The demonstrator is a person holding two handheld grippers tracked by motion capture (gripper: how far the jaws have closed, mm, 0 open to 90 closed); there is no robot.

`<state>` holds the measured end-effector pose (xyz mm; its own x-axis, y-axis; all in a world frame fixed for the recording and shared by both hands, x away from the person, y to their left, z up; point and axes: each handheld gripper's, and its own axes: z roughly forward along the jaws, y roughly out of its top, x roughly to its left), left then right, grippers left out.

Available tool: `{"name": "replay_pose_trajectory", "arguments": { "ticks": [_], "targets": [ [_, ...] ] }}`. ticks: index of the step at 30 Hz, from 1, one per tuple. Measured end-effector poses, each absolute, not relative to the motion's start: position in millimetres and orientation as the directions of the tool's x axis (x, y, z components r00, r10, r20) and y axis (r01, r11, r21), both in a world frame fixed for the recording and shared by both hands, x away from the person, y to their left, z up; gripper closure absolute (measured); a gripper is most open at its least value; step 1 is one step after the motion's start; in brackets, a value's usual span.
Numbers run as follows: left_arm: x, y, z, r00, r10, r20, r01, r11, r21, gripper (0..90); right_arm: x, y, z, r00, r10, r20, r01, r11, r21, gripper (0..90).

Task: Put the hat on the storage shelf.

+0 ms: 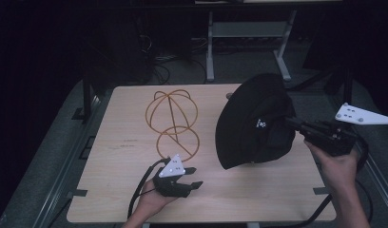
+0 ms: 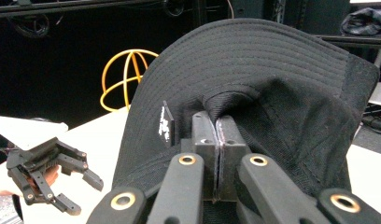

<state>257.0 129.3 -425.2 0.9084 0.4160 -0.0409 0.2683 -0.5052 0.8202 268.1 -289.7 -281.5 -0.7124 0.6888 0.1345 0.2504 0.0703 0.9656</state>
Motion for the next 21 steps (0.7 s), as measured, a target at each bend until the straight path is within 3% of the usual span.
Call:
{"name": "replay_pose_trajectory", "arguments": {
  "ticks": [21],
  "targets": [
    [254.1,130.2,-429.4,0.912,0.41,-0.026,0.254,-0.514,0.82,45.8,290.1,-255.1,-253.9,-0.766,0.634,0.107,0.233,0.119,0.965,89.1]
  ]
}}
